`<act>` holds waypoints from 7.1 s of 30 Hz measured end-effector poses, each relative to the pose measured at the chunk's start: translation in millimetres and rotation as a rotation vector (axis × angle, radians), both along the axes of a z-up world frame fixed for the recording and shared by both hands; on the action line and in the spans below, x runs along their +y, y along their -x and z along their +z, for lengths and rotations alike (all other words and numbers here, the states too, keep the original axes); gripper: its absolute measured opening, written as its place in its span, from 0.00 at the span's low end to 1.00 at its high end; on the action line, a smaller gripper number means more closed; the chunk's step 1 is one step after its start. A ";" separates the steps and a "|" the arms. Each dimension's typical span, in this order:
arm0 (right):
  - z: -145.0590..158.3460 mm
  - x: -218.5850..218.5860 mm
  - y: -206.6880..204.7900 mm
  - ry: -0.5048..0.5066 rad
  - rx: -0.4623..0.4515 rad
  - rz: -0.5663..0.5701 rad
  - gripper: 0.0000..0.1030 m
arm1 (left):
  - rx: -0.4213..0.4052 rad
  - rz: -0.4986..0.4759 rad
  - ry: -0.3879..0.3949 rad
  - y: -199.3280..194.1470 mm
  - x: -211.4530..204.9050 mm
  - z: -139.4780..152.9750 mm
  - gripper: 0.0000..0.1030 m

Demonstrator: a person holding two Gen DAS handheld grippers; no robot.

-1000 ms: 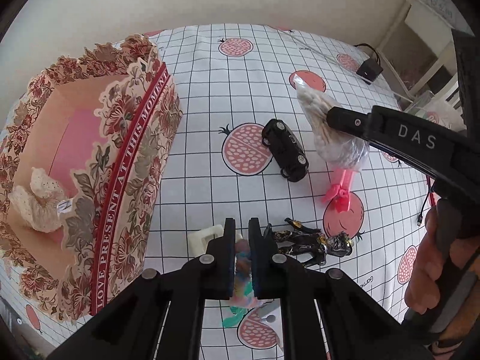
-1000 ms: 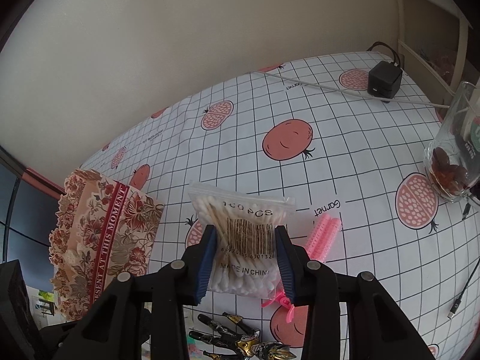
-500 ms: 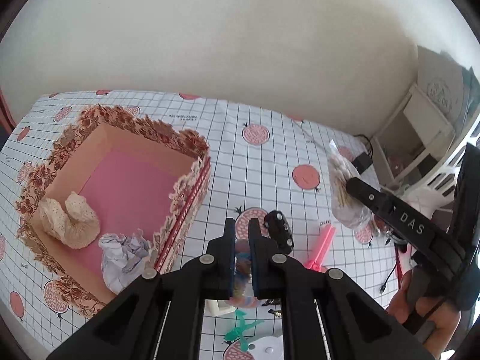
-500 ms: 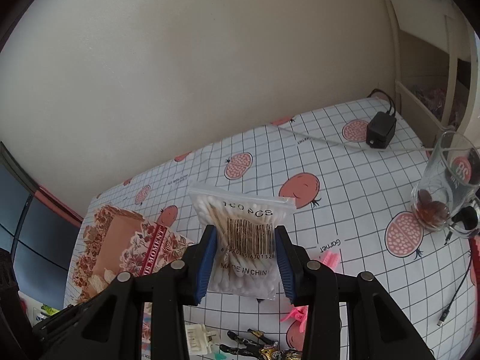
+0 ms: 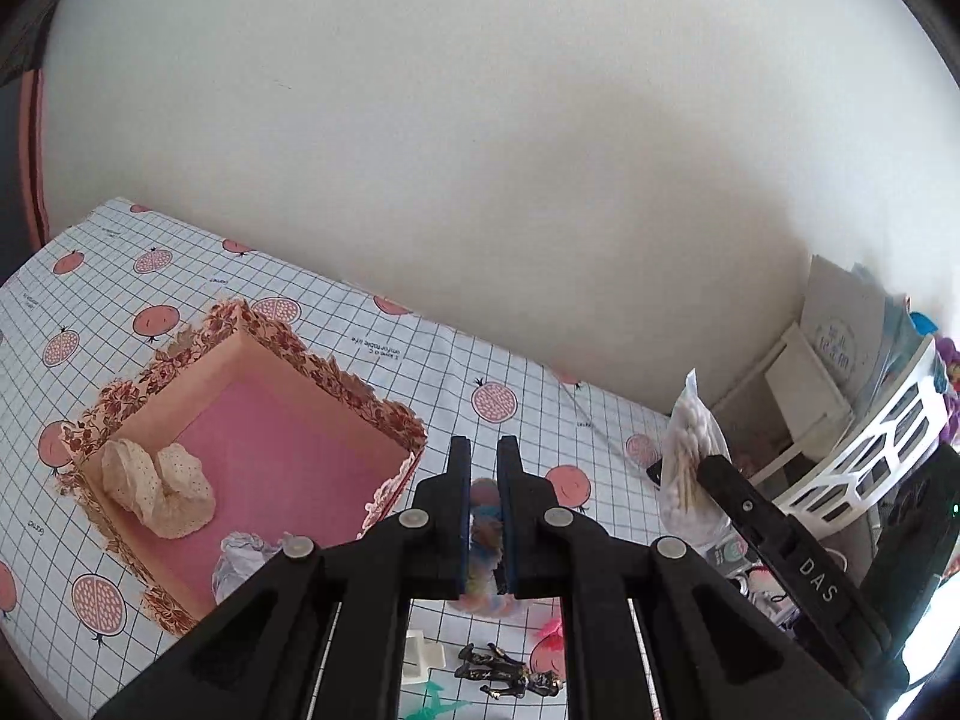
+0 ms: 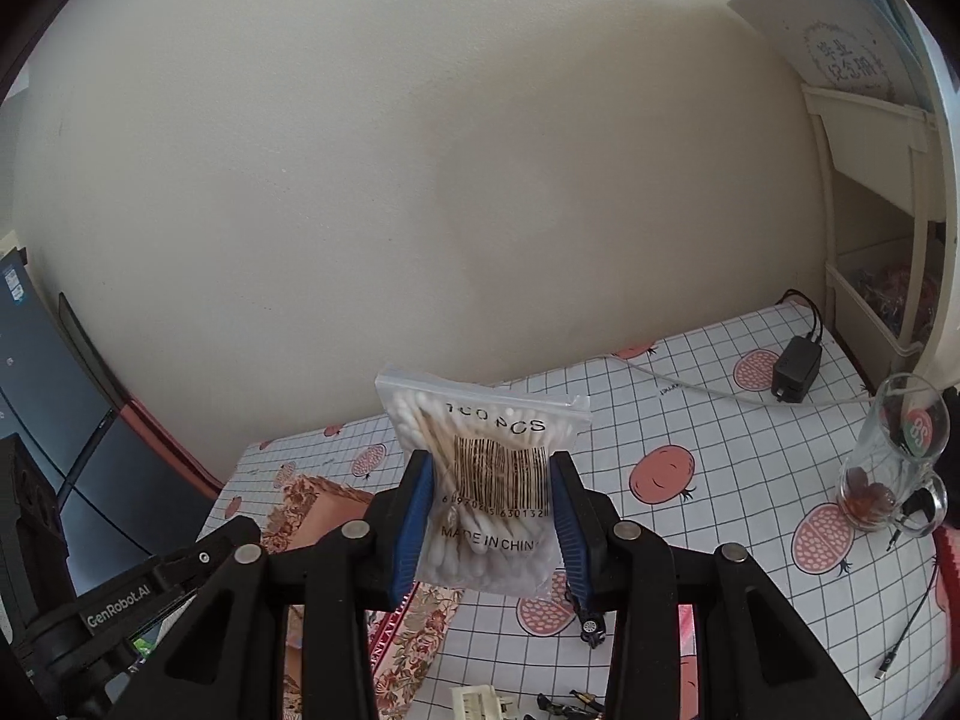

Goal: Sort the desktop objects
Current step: 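Lift the swab bag with right tool while left tool grasps the colorful toy, then carry the swab bag and rainbow toy over the pink gift box with both tools, then open right tool dropping swab bag into box while left tool drops the toy, then withdraw both tools from the box toward the pink hair roller and white clip, then grasp the pink hair roller with right tool while left tool grasps the white clip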

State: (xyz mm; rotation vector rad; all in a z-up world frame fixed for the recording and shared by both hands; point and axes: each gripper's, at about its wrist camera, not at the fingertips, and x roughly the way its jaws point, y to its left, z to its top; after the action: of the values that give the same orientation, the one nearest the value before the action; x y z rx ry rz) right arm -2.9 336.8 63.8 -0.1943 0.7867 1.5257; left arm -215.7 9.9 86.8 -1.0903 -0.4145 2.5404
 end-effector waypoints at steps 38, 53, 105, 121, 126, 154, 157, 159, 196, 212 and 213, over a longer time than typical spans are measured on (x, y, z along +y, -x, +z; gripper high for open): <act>-64.4 31.8 155.3 0.117 -0.090 0.315 0.41 | -0.149 0.330 -0.155 15.0 -122.6 -38.9 0.08; -104.3 50.4 168.3 0.221 -0.095 0.334 0.41 | -0.284 0.393 -0.114 28.2 -128.8 -81.2 0.08; -103.6 47.1 178.9 0.251 -0.114 0.347 0.55 | -0.276 0.407 -0.062 25.6 -120.0 -78.7 0.74; -86.2 40.4 148.4 0.244 -0.134 0.259 0.75 | -0.234 0.364 0.007 23.6 -98.5 -67.5 0.85; -78.6 36.5 127.9 0.242 -0.129 0.218 0.80 | -0.216 0.338 -0.015 21.1 -88.2 -64.2 0.88; -13.8 4.4 0.8 0.129 -0.105 -0.103 1.00 | -0.092 0.302 0.039 -8.8 -21.9 -31.3 1.00; -7.2 -1.4 -13.8 0.115 -0.088 -0.130 1.00 | -0.066 0.286 0.057 -13.0 -8.7 -28.1 1.00; -0.6 -6.6 -20.5 0.101 -0.080 -0.140 1.00 | -0.040 0.269 0.081 -16.3 2.0 -24.6 1.00; -80.5 -0.3 -92.0 0.268 0.102 -0.224 1.00 | -0.293 0.058 0.124 -8.2 75.6 -129.7 1.00; -169.9 18.0 -77.2 0.571 0.064 -0.227 0.99 | -0.453 0.096 0.154 -1.4 64.2 -189.5 1.00; -173.2 18.8 -76.2 0.584 0.058 -0.231 0.97 | -0.462 0.103 0.156 -1.0 62.4 -192.8 1.00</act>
State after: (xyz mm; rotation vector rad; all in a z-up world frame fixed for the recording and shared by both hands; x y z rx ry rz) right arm 73.3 355.6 -109.4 -0.4736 1.2454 1.0579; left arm -214.7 72.3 -106.0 -1.7663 -0.3983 2.4227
